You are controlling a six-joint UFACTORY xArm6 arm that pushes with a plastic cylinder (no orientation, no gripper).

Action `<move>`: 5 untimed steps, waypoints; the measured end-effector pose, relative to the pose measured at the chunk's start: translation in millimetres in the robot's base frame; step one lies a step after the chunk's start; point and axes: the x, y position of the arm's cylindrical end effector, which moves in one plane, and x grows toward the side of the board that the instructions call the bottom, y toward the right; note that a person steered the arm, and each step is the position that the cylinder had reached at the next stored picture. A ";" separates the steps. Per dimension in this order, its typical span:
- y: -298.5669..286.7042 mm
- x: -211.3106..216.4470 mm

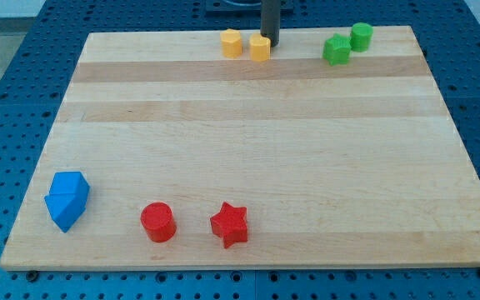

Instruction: Move the blue triangle to the red circle

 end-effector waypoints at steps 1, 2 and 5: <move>0.0 10.2; 33.7 45.6; -127.8 193.7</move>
